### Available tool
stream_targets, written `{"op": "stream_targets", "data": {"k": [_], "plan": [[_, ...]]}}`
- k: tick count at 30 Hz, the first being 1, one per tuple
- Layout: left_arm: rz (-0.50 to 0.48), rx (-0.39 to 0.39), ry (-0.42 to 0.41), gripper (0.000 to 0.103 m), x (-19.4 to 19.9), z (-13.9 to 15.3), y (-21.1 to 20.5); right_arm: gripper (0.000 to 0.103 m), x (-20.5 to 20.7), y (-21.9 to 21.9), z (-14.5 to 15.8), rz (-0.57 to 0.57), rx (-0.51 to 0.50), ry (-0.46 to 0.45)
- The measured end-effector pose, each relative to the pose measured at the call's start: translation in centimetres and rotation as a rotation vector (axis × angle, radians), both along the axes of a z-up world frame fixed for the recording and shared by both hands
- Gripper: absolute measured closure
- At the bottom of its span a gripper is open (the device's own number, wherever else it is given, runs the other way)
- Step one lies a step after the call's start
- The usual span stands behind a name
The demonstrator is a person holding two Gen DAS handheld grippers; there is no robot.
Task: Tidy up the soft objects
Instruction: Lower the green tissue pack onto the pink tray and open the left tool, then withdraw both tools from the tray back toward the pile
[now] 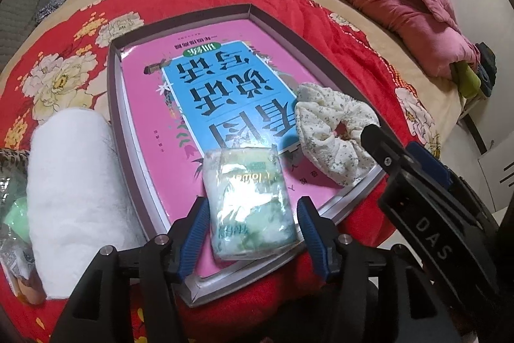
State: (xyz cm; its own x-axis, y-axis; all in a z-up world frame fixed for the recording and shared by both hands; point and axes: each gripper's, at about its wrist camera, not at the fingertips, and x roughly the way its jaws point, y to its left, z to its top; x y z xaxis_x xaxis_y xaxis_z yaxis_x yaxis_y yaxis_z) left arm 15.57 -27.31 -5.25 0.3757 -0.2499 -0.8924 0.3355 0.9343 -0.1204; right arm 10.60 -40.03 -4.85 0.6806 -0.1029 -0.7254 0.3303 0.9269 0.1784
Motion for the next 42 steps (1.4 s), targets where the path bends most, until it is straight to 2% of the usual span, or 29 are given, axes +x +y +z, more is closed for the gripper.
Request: {"op": "stream_targets", "data": {"k": [16, 25, 29, 33, 42], "plan": [[0.052, -0.022, -0.050, 0.043, -1.4, 2.3, 2.2, 0.033, -0.1, 0.1, 0.3, -0.001, -0.014, -0.005], [0.060, 0.004, -0.152, 0.043, -3.2, 4.5, 4.0, 0.029, -1.2, 0.8, 1.9, 0.017, -0.049, -0.096], [0.076, -0.021, -0.154, 0.043, -3.4, 5.0, 5.0, 0.028, -1.5, 1.7, 2.7, 0.038, -0.097, -0.127], [0.098, -0.013, -0.169, 0.043, -4.0, 5.1, 6.0, 0.028, -1.6, 2.7, 3.2, 0.073, -0.133, -0.138], [0.129, -0.025, -0.177, 0.043, -6.1, 5.0, 8.9, 0.026, -2.5, 3.0, 3.7, 0.085, -0.137, -0.177]]}}
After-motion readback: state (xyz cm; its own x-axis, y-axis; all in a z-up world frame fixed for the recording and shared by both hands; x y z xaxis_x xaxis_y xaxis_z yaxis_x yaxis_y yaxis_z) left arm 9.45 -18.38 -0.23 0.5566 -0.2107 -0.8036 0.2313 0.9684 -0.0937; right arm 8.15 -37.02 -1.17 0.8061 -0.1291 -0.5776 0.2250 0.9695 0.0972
